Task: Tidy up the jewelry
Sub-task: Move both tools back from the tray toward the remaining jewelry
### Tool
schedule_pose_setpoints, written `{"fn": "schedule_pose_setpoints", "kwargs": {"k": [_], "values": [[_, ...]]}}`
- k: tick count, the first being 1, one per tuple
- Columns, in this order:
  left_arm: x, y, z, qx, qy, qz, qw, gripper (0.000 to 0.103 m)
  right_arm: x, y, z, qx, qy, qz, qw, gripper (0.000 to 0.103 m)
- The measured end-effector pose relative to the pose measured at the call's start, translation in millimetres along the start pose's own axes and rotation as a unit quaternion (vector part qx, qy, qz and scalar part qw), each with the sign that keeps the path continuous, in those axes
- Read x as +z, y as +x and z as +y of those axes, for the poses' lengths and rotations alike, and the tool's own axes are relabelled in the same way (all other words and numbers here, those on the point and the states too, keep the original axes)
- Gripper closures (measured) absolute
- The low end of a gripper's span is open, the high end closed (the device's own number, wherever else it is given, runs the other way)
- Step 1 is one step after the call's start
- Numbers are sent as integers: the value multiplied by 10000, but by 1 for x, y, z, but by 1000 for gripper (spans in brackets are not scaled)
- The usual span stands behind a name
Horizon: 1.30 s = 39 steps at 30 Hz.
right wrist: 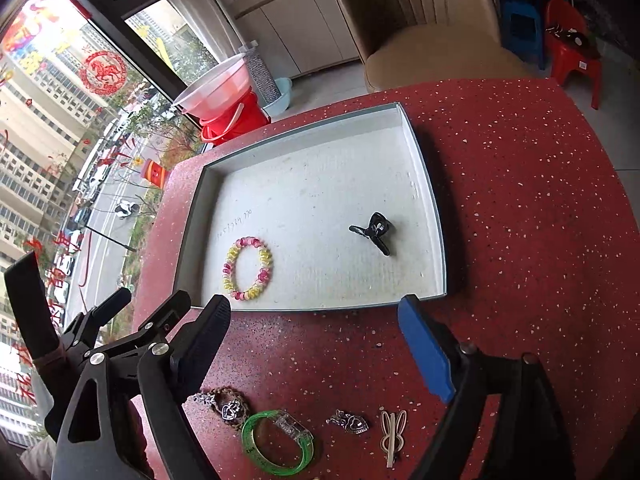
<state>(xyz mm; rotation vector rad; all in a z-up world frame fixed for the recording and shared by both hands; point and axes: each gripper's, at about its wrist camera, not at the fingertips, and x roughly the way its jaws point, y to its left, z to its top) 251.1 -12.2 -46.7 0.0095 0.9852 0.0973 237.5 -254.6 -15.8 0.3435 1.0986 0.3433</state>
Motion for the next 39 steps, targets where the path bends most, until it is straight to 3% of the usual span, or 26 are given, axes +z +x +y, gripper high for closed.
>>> {"fn": "schedule_pose_setpoints", "kwargs": {"k": [4,9,22,28,39], "values": [[-16,-10,12,6,-96,160,9998,0,-22,-20,3,152,8,-181,9997,0],[-46,-19,23,-111,-44,498,9987,0,-44,-28,5,348,155,101,9992,0],[-126,-21,53,-1,-213,1221,9923,0,-120,-12,3,-448,125,1047,9934,0],[-138,-22,57,-23,-282,1343,9905,0,-146,-9,-4,-701,246,1308,9886,0],[-135,-26,69,95,29,1137,9935,0,-160,-15,-22,-999,474,1379,9843,0]]}}
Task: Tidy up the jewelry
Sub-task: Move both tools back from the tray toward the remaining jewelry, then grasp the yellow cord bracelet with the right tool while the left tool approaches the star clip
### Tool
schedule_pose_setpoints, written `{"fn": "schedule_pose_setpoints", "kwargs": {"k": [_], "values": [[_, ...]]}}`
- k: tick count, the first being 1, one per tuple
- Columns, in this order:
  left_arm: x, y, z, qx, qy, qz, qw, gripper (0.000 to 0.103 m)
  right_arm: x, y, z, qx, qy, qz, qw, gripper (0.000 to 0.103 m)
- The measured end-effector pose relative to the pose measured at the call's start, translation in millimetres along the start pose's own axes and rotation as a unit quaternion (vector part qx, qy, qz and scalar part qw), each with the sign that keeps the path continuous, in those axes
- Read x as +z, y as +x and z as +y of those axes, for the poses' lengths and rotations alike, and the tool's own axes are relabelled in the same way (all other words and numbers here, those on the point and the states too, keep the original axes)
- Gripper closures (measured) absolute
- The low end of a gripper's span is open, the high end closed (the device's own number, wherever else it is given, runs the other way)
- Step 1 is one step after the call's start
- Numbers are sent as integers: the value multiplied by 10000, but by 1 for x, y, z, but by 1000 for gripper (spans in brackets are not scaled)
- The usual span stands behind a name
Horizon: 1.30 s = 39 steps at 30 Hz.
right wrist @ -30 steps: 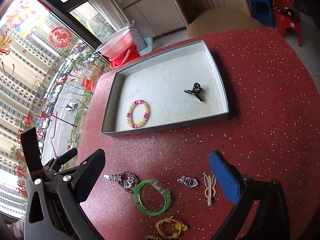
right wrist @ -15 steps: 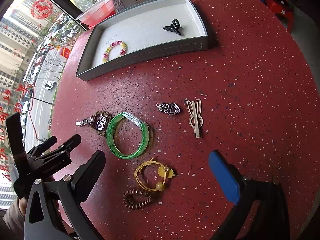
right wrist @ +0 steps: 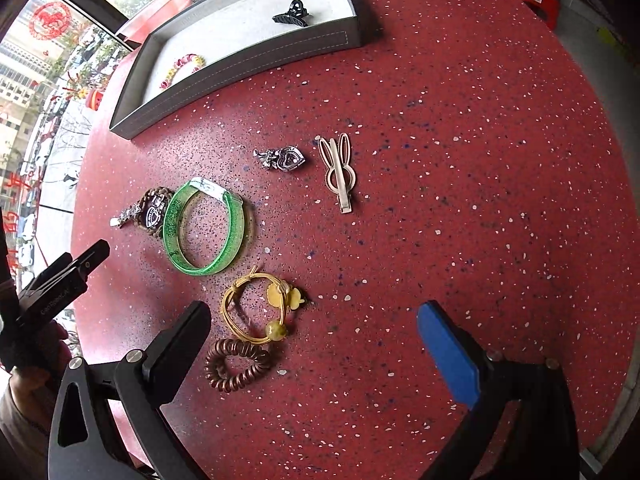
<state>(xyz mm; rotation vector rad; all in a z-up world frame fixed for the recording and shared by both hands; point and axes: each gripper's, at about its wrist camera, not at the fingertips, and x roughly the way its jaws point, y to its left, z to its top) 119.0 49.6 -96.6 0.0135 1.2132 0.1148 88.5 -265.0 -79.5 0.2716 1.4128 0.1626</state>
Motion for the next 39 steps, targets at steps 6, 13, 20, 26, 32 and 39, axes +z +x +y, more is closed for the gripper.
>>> {"fn": "schedule_pose_setpoints", "kwargs": {"k": [6,13,20,26,32,39], "values": [[5,2,-6,-17,515,-157,9985,0,0,7,3,-67,20,33,10000,0],[11,0,-24,-133,1090,-383,9932,0,1,12,9,-155,10,42,9999,0],[19,7,-38,-238,1675,-473,9845,0,-2,12,8,-292,-244,40,9993,7],[23,11,-50,-323,1891,-487,9802,0,-1,20,19,-388,-490,75,9980,21],[20,14,-55,-448,1935,-329,9795,7,0,28,40,-606,-935,67,9937,31],[20,14,-61,-601,1961,-317,9782,31,-8,32,63,-987,-1395,-7,9853,46]]}}
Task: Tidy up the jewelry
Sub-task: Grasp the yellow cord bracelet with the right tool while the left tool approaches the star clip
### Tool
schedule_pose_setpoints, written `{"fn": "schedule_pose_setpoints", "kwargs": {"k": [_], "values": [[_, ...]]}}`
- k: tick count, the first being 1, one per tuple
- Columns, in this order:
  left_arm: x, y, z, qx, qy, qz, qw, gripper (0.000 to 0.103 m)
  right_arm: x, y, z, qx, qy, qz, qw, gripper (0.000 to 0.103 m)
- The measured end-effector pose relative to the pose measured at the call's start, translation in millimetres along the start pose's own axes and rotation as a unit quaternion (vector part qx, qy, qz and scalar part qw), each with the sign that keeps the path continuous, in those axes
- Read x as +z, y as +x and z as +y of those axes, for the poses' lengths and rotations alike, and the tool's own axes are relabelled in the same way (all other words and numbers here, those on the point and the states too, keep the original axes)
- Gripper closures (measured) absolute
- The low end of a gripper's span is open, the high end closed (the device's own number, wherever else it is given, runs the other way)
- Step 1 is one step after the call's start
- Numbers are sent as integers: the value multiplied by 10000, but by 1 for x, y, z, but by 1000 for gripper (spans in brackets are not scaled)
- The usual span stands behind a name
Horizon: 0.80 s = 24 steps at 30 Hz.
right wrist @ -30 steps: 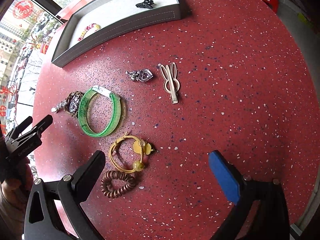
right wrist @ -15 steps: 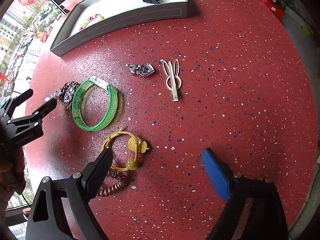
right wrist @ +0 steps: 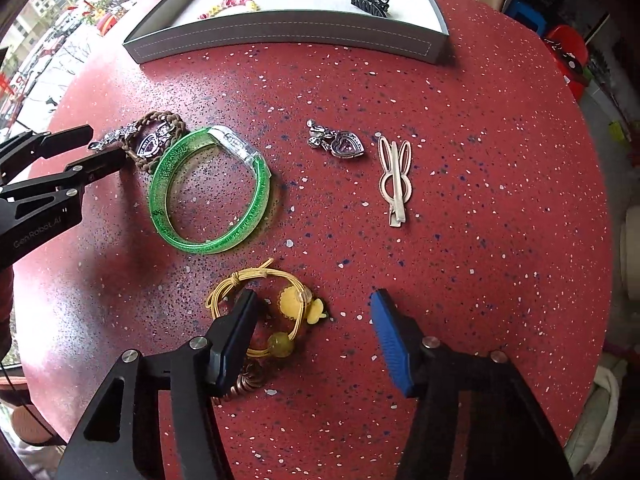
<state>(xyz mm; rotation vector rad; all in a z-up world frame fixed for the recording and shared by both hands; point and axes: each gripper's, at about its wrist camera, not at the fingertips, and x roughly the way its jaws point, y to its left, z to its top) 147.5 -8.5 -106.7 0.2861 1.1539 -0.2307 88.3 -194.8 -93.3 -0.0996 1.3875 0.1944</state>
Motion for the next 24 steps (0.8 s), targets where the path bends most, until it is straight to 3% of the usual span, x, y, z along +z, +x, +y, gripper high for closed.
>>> {"fn": "schedule_pose_setpoints", "kwargs": {"k": [3,4,5,6,7,11,17,24], "values": [[-2,0,-4,-36,31,1,10000,43,-1,-2,10,9,-142,-22,9999,59],[-2,0,-5,-40,54,-2,10000,57,-2,-3,14,24,-212,-31,9998,63],[-2,0,-5,-88,65,24,9999,60,-3,-5,20,16,-278,-45,9996,72],[-3,-2,-7,-130,54,42,9999,73,-3,-5,24,21,-323,-57,9995,78],[-4,-2,-8,-143,44,68,9999,75,-4,-6,28,20,-319,-60,9995,78],[-9,-8,-5,-267,-204,77,9994,75,-8,-10,27,209,-33,-148,9997,78],[-15,-18,8,-519,-809,50,9954,76,-6,-26,-3,833,526,-348,9945,78],[-15,-31,13,-672,-1144,-100,9911,77,5,-42,-16,1090,789,-538,9895,78]]}}
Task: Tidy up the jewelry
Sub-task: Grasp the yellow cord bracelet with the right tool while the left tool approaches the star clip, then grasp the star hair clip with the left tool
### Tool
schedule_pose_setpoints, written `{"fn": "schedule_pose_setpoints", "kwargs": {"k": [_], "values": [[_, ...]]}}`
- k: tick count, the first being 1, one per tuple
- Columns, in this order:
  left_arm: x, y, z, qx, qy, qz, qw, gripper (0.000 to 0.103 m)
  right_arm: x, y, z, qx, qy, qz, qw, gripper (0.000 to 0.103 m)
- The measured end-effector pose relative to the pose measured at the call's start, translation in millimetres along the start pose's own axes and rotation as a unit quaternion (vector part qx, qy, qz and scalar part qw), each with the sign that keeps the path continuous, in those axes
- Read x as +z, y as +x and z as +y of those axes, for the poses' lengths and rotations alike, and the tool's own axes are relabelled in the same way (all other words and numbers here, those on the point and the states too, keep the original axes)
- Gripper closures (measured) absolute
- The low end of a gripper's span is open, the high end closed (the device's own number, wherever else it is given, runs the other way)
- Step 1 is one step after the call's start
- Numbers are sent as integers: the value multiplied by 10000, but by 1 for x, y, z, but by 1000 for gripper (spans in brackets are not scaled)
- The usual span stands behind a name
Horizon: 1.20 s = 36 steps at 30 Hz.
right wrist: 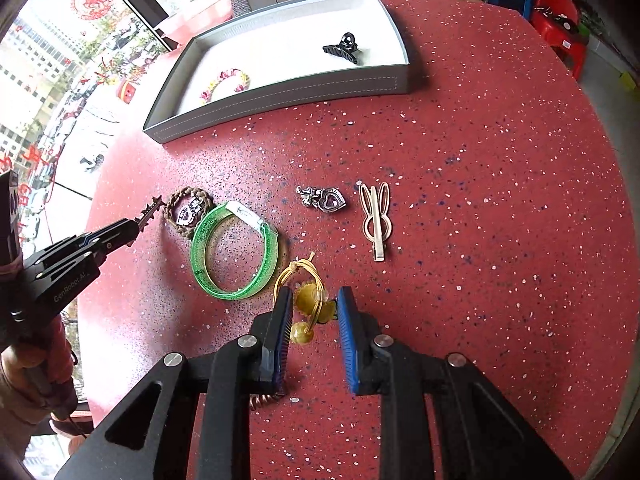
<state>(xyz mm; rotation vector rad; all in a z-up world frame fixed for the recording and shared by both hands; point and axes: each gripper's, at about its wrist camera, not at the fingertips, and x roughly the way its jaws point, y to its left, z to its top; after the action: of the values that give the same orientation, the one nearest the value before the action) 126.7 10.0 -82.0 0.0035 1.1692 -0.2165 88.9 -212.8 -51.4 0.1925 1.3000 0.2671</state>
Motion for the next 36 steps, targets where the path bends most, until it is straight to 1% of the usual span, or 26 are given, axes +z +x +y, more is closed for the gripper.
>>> {"fn": "schedule_pose_setpoints", "kwargs": {"k": [2,3,5,8,10,12,14,17,19,20,21,27,31,34,35,36], "values": [[2,-3,2,-88,-64,-18,9999,84,6,-5,1,42,20,-48,10000,78],[3,-4,3,-147,-125,-30,9998,84,13,-1,-16,76,28,-72,9999,78],[5,-4,4,-186,-202,-33,9996,84,17,-2,-17,126,45,-111,9998,78],[5,-1,5,-132,-229,16,9996,84,23,2,-18,186,50,-122,9997,78],[6,5,5,6,-264,102,9996,83,24,1,-22,220,48,-106,9997,78],[5,10,5,176,-398,159,9989,83,24,3,-22,258,56,-74,9996,78],[3,14,7,386,-602,287,9970,83,22,5,-22,290,66,-40,9995,78],[-1,19,10,697,-803,375,9936,82,21,2,-26,316,76,-25,9995,78],[-4,21,11,795,-902,408,9919,30,20,1,-26,330,71,-21,9994,78],[-3,21,12,918,-949,408,9904,0,20,-1,-28,336,68,-22,9994,78],[-3,20,10,1032,-926,342,9898,0,20,-1,-28,337,64,-29,9994,78],[6,22,8,1140,-857,405,9889,0,19,-3,-31,348,83,-35,9994,78],[12,22,8,992,-960,363,9898,0,20,-3,-32,350,76,-36,9994,78],[21,22,8,820,-785,372,9928,0,20,-4,-35,347,112,-40,9993,78],[24,21,9,772,-808,405,9929,0,20,-4,-36,348,121,-46,9993,78],[26,21,14,711,-987,458,9915,0,20,-4,-37,346,127,-48,9993,78]]}}
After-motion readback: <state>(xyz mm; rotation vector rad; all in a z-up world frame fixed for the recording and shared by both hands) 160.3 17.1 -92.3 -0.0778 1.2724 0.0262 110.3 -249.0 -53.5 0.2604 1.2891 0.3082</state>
